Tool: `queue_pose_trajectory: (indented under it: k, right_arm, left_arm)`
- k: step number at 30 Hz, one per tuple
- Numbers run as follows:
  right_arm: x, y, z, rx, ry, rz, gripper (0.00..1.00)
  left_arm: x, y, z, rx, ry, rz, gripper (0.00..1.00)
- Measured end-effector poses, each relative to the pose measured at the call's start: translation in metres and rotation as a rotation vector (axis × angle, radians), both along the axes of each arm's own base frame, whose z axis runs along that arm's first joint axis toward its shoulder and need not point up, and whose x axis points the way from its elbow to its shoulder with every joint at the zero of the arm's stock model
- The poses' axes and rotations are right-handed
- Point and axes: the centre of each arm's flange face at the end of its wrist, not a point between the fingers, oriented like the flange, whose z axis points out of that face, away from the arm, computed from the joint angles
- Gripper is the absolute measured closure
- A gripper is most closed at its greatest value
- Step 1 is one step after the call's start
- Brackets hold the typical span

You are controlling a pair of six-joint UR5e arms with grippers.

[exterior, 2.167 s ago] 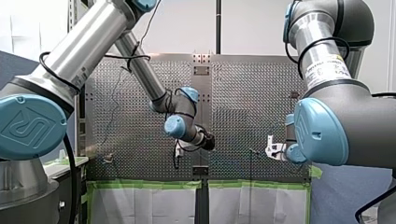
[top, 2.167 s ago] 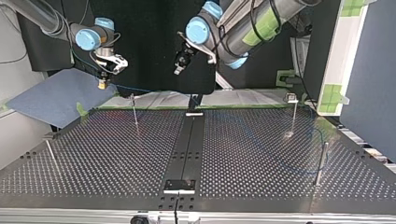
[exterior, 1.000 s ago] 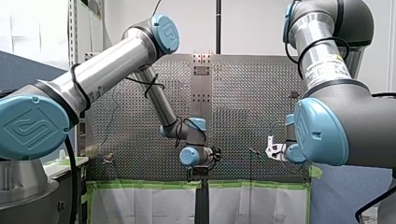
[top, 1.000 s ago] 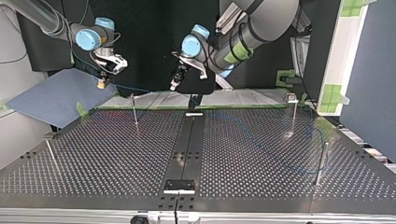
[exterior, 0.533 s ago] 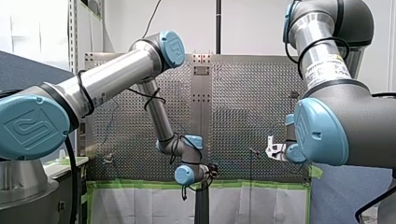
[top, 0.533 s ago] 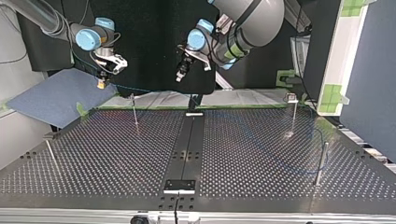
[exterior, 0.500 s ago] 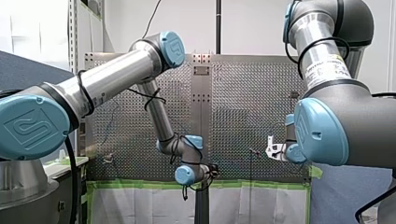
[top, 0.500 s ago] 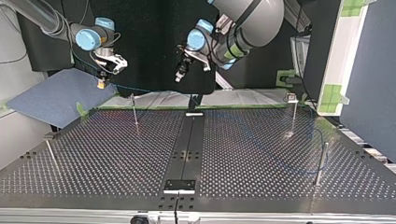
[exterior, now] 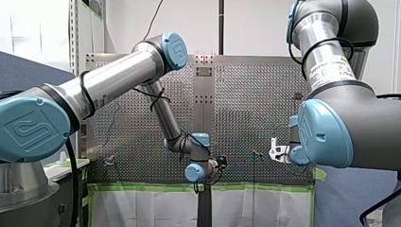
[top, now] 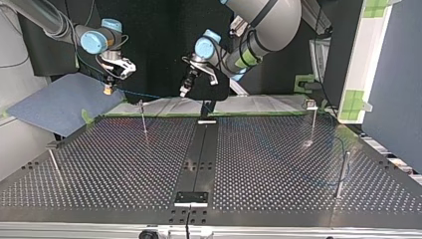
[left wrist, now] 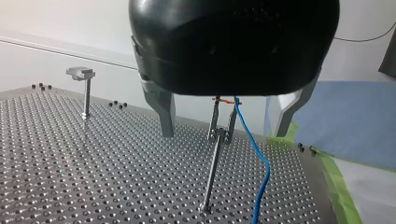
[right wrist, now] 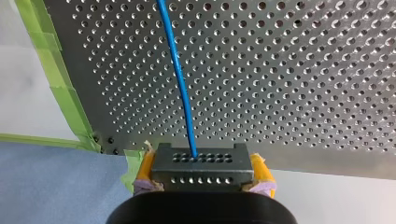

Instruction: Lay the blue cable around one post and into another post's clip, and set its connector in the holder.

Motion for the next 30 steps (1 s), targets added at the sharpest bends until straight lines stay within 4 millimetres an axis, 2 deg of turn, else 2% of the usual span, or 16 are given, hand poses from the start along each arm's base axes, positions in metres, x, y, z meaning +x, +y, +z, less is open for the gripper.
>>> queue_pose_trajectory:
  k: [13,18,27,30]
  right_arm:
    - [0.0,0.0,0.0,-0.001,0.0,0.0,0.83]
    - [0.0,0.0,0.0,0.0,0.0,0.0,0.83]
    - [0.0,0.0,0.0,-0.001,0.0,0.0,0.83]
    - [0.0,0.0,0.0,-0.001,0.0,0.0,0.83]
  left_arm:
    - [0.008,0.009,-0.003,0.015,0.016,0.017,0.0]
    - [0.016,0.015,-0.005,0.006,0.019,0.032,0.0]
    - [0.032,0.02,-0.034,0.032,0.071,0.051,0.0]
    - [0.04,0.02,-0.038,0.037,0.079,0.062,0.0]
